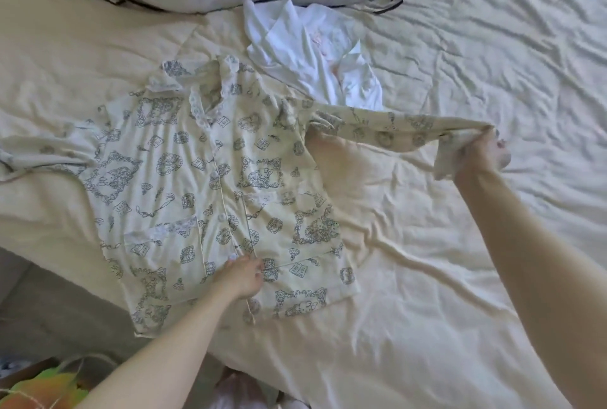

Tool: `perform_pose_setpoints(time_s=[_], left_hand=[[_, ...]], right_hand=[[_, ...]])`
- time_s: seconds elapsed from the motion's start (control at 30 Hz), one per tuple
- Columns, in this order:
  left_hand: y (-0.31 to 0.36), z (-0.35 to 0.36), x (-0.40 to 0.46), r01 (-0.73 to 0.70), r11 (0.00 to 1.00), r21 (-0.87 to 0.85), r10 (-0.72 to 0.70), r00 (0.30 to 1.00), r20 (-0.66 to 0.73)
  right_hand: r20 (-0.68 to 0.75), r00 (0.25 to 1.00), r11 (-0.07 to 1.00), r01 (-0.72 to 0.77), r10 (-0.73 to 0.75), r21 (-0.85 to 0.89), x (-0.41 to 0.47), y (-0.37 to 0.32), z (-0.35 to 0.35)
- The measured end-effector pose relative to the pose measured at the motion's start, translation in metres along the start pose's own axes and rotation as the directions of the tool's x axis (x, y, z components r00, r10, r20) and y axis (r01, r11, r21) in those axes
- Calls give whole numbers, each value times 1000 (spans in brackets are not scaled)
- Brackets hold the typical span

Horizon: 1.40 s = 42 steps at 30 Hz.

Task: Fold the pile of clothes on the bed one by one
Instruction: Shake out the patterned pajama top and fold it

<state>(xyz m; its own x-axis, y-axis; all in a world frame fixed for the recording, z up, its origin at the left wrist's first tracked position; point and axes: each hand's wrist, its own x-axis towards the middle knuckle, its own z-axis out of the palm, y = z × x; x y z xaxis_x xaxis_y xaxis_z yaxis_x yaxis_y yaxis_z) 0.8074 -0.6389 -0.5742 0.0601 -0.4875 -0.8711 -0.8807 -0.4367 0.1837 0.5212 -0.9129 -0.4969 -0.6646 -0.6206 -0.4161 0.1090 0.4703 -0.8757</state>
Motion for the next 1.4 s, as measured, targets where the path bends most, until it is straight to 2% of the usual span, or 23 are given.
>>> perform_pose_setpoints(time_s=[0.07,0.13,0.17,0.23,0.27,0.3,0.33,0.37,0.43,0.5,0.6,0.7,0.77,0.83,0.9,0.93,0.97,1.03,1.07,1.13,1.2,1.27,1.4], left_hand=[[15,-25,-2,12,979,-203,-12,1000,4],[31,-51,-3,-14,862,-506,-21,998,-63],[41,-64,-4,-65,742,-668,-5,995,-103],[64,-91,-6,-163,357,-920,55,987,-154],[75,-105,-9,-167,142,-976,100,983,-154],[84,-118,-10,-145,-9,-989,142,979,-145],[92,-129,-13,-127,-69,-990,174,975,-137],[98,-138,-17,-127,-43,-991,180,975,-133],[105,-146,-21,-175,132,-976,85,983,-165],[105,-146,-21,-225,226,-948,-41,970,-240],[98,-146,-25,-314,261,-913,-93,933,-348],[86,-151,-36,-419,344,-840,-12,893,-450],[73,-161,-54,-495,303,-814,52,862,-504],[48,-168,-73,-532,177,-828,125,846,-518],[12,-168,-91,-521,49,-852,105,851,-515],[-8,-164,-97,-488,36,-872,44,872,-487],[-29,-156,-100,-433,79,-898,-55,897,-438],[-72,-133,-99,-234,308,-922,-299,896,-327],[-92,-120,-96,-114,421,-900,-354,892,-279],[-125,-99,-83,48,542,-839,-347,922,-172],[-144,-92,-66,131,592,-796,-339,936,-98],[-147,-102,-46,131,687,-714,-323,936,-139],[-124,-139,4,-40,798,-601,-177,938,-297]], right_hand=[[83,992,995,91,-94,39,-14,-21,10],[271,956,991,89,-112,97,-41,-28,16],[378,920,994,85,-107,75,-57,-27,17],[609,789,993,117,-75,-29,-89,-15,18],[721,693,991,104,-15,-79,-105,-7,18],[811,580,989,63,71,-131,-119,0,18],[868,471,983,12,157,-184,-131,7,17],[893,391,973,-26,221,-230,-139,12,15],[897,357,963,-43,262,-265,-147,18,12],[853,450,960,-42,264,-275,-145,20,8],[730,613,932,-29,302,-361,-137,29,0],[690,591,899,-165,419,-405,-136,42,-1],[696,536,878,-302,478,-370,-143,47,8],[709,501,863,-374,496,-339,-156,51,18],[722,466,854,-372,511,-364,-171,59,29],[723,452,849,-349,523,-396,-179,63,34],[718,445,844,-322,535,-429,-186,68,38],[699,444,828,-276,560,-488,-199,80,47],[685,452,819,-256,571,-514,-204,86,51],[649,477,795,-217,592,-566,-211,97,60],[613,510,777,-205,603,-595,-213,107,68],[586,546,771,-194,599,-606,-212,115,77],[540,639,782,-162,548,-602,-201,127,101]])
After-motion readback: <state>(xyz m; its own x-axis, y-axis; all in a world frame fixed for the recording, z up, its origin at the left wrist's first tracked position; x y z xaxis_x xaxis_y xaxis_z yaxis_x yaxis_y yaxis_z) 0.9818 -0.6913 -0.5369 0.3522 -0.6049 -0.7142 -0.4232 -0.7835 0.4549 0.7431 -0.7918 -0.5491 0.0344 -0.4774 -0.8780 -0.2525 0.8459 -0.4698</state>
